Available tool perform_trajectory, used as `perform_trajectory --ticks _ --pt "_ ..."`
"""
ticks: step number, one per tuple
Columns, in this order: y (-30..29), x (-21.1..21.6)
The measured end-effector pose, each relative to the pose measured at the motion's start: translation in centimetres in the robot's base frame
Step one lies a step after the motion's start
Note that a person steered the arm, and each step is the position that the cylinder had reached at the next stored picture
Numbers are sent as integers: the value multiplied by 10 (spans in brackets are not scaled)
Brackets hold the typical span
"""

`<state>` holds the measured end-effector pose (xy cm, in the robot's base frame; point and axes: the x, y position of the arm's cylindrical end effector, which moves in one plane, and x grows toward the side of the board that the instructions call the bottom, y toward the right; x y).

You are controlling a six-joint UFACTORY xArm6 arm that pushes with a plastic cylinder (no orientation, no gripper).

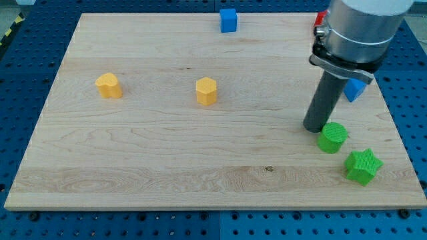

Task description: Point at the blue triangle

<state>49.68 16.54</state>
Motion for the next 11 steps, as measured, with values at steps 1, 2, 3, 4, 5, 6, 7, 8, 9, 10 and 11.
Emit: perform_trajectory --ticks 1,2,3,4,5,6,7,8,9,10,11 --pt "15 0" --pt "24 5" --pt "29 10" --pt "38 -3" --pt "69 -28" --pt "104 -28" --pt "134 -36" --pt "154 -50" --pt "150 -50" --pt "118 -52" --pt "90 -54"
